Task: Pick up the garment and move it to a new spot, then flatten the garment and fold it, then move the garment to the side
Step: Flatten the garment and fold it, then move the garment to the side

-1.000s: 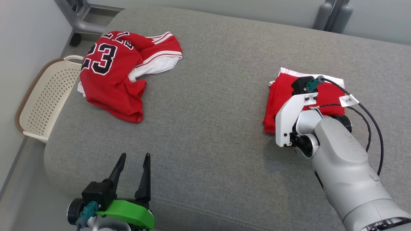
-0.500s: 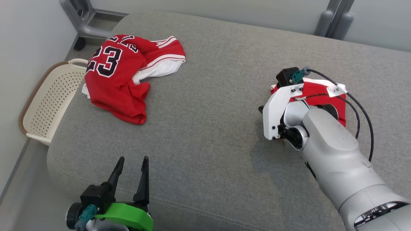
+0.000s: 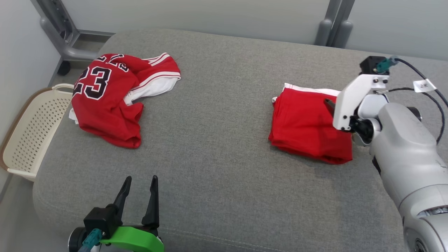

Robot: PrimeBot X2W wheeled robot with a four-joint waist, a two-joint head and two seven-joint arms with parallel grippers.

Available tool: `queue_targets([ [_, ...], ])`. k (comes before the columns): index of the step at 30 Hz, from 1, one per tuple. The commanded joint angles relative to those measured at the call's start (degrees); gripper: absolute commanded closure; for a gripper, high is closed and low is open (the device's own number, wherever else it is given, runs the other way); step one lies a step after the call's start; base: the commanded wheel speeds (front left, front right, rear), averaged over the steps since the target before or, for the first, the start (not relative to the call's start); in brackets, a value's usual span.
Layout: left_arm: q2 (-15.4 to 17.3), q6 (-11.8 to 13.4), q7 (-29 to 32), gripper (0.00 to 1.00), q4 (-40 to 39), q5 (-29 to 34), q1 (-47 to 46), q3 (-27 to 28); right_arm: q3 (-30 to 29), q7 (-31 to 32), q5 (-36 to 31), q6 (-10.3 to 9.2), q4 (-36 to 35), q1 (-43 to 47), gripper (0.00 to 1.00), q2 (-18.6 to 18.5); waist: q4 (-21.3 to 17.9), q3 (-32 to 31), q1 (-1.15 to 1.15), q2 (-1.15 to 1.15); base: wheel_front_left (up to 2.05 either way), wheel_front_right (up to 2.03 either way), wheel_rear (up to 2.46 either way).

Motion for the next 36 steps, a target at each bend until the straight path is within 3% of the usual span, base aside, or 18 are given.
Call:
queue_targets([
  [1, 0.27, 0.30, -0.09, 0.00, -0.29, 0.46, 0.90, 0.08, -1.37, -0.68, -0.57, -0.05, 0.88, 0.34, 0.00, -0.67, -0.73, -0.14, 0.00, 0.00, 0.00, 0.00, 0.00],
  [7, 0.50, 0.23, -0.09, 0.00, -0.69, 0.52, 0.61, 0.09, -7.76, -2.87, -3.01, -0.04, 4.66, 1.90, 0.00, -2.54, -1.58, 0.83, 0.00, 0.00, 0.00, 0.00, 0.00],
  [21, 0.70, -0.11, -0.09, 0.00, -0.47, 0.59, -1.21, -0.69, -17.02, -3.39, -7.48, -0.04, 8.07, 1.47, 0.00, -1.37, -0.30, 4.07, 0.00, 0.00, 0.00, 0.00, 0.00],
  [22, 0.71, -0.13, -0.09, 0.00, -0.45, 0.62, -1.37, -0.77, -18.09, -3.01, -8.04, -0.04, 8.27, 1.39, 0.49, -1.27, 0.02, 4.63, 0.00, 0.00, 0.00, 0.00, 0.00],
  [23, 0.72, -0.16, -0.09, 0.00, -0.50, 0.63, -1.50, -0.79, -18.63, -2.89, -8.40, -0.04, 8.35, 1.28, 0.62, -1.17, 0.14, 4.96, 0.00, 0.00, 0.00, 0.00, 0.00],
  [25, 0.72, -0.19, -0.09, 0.00, -0.64, 0.67, -1.63, -0.80, -19.47, -2.93, -9.19, -0.04, 8.46, 1.10, 1.00, -1.00, 0.28, 5.50, 0.00, 0.00, 0.00, 0.00, 0.00],
  [36, 0.74, 0.05, -0.09, 0.00, -0.98, 0.97, -2.09, -0.55, -22.26, -3.03, -12.89, -0.05, 8.82, 0.97, 1.00, 0.04, -0.83, 5.53, 0.00, 0.00, 0.00, 0.00, 0.00],
])
